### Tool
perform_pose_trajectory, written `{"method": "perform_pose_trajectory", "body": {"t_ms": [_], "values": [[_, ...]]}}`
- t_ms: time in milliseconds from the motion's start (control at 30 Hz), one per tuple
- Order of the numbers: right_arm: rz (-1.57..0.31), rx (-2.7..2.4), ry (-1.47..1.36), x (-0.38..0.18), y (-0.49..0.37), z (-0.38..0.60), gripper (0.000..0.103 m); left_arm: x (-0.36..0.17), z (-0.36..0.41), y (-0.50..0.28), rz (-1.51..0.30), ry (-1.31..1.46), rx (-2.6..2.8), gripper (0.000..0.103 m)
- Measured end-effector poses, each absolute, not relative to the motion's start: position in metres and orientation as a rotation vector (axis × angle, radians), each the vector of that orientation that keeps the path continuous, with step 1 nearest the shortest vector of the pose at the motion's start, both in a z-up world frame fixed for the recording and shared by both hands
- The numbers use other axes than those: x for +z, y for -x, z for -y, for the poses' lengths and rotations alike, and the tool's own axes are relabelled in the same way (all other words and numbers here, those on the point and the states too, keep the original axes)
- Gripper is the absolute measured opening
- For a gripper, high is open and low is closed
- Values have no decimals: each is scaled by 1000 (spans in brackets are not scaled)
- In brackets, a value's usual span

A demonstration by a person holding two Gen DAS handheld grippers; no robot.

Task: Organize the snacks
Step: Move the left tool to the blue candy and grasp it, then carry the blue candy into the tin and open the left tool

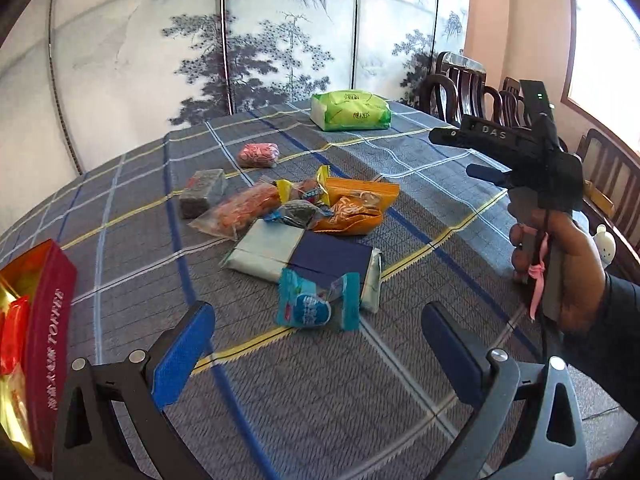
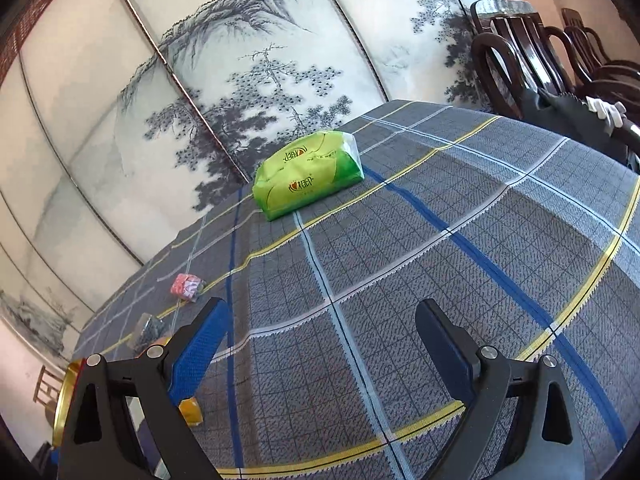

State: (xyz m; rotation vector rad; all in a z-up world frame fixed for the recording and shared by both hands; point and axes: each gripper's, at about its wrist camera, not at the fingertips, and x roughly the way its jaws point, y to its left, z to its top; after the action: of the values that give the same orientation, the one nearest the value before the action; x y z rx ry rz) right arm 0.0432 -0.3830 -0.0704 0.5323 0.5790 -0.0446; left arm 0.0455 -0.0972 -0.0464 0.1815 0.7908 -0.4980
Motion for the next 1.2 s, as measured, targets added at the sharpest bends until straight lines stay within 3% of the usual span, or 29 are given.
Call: {"method": "perform_pose_trajectory", "body": {"t_ms": [133, 200, 267, 333, 433, 867, 1200], "values": [[-614, -36, -587, -80, -47, 392, 95, -58, 110, -66, -816, -206, -487, 102], [-619, -22, -583, -80, -48, 390, 95, -61, 107, -72, -831, -187, -499, 94], [-618, -10, -574, -80, -48, 389, 95, -66, 107, -76, -849, -183, -514, 76], [-617, -12, -579, -80, -48, 389, 95, -73, 107, -78, -884, -190, -540, 42], [-619, 1, -591, -81, -48, 390, 95, -70, 106, -74, -873, -181, -570, 31], [-623, 3, -590, -84, -49, 388, 95, -14, 80, -44, -749, -132, -530, 27], [-654, -23, -584, -87, -52, 390, 95, 60, -20, -41, -609, -74, -359, 27]]}}
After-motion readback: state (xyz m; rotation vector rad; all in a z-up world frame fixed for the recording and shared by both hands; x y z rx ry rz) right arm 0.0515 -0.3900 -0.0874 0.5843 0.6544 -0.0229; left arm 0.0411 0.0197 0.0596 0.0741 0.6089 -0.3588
